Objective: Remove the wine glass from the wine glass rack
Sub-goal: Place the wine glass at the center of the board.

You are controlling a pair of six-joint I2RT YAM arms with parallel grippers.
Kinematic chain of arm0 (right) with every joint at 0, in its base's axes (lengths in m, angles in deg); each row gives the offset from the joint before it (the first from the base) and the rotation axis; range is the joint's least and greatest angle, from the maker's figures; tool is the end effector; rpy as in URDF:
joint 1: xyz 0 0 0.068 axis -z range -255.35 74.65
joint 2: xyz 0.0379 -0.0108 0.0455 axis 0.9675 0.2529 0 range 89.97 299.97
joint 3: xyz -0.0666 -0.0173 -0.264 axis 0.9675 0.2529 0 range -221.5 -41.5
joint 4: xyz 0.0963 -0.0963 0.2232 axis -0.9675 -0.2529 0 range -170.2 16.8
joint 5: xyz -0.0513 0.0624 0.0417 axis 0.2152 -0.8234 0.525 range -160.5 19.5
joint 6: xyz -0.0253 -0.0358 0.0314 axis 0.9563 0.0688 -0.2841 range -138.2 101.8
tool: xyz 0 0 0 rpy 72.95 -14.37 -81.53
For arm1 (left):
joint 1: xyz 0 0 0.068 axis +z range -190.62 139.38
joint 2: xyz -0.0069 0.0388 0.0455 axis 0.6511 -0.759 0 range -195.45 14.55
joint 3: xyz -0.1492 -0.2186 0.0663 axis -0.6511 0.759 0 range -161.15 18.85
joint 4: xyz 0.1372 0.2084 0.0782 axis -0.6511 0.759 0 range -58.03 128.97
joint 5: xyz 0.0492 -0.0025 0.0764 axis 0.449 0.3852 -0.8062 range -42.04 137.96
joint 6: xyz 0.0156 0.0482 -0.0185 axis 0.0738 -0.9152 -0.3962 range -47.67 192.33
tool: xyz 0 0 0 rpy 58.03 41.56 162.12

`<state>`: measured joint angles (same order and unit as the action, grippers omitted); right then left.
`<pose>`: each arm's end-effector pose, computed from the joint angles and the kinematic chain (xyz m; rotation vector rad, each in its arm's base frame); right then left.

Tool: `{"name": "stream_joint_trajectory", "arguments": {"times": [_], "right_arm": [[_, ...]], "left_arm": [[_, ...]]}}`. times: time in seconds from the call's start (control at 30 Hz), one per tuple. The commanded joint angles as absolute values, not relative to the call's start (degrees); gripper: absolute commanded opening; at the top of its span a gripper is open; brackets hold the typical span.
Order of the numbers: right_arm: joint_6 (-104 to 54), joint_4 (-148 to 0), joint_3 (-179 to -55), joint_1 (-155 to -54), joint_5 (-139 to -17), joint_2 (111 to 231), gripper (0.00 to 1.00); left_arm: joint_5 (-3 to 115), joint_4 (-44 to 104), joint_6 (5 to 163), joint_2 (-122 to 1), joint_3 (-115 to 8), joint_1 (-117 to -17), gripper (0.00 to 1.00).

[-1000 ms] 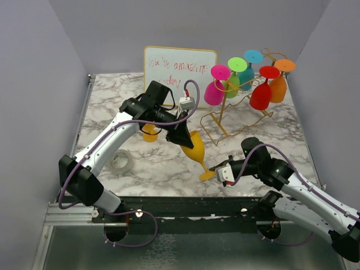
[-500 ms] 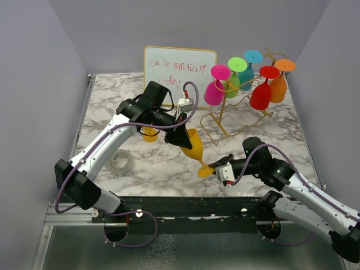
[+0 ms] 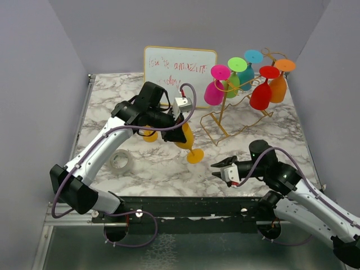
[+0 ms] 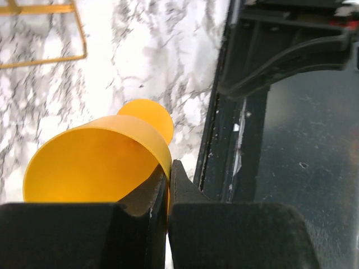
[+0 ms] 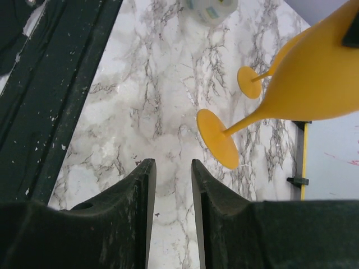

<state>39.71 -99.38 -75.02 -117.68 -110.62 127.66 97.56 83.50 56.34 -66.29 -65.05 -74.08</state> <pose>0.0933 0.1161 0.2658 -1.7744 0.9457 0.5590 0.2218 -0.1790 0.3745 1.3284 1.9214 -1.1833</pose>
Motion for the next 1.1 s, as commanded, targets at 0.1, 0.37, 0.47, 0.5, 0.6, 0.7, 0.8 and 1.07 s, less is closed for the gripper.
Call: {"name": "stream_joint_trajectory", "arguments": {"times": [0.1,0.37,0.47,0.5,0.6,0.7,0.8,1.07], "right_arm": [[15.6,-83.8,-70.0,-117.9,-110.3,121.2,0.39],[-31.0,-78.9,-73.2,-117.9,-80.4,119.7,0.53],[-39.9,-87.1,-77.0,-117.9,-71.6,121.0,0.54],[-42.4,-88.7,-77.9,-117.9,-69.6,121.3,0.55],[-45.3,-90.5,-79.6,-117.9,-69.4,122.1,0.55],[-48.1,-92.7,-81.7,-117.9,-68.4,123.1,0.55],[-48.6,-96.7,-85.2,-117.9,-67.8,124.6,0.57],[-51.0,-102.6,-88.5,-117.9,-63.0,123.9,0.58]], "left_arm": [[80.1,81.6,66.4,-63.3,-59.0,-77.2,0.0],[54.4,80.2,80.3,-58.8,-52.2,-83.2,0.0],[47.1,79.8,85.4,-55.2,-49.7,-83.3,0.0],[44.3,79.4,86.5,-54.2,-49.4,-83.3,0.0],[36.6,79.4,88.4,-52.3,-50.5,-83.3,0.0],[30.6,82.0,87.9,-52.8,-53.7,-83.2,0.0],[27.5,86.8,86.2,-55.2,-58.3,-82.5,0.0],[28.2,90.1,87.6,-53.1,-56.8,-76.2,0.0]]}}
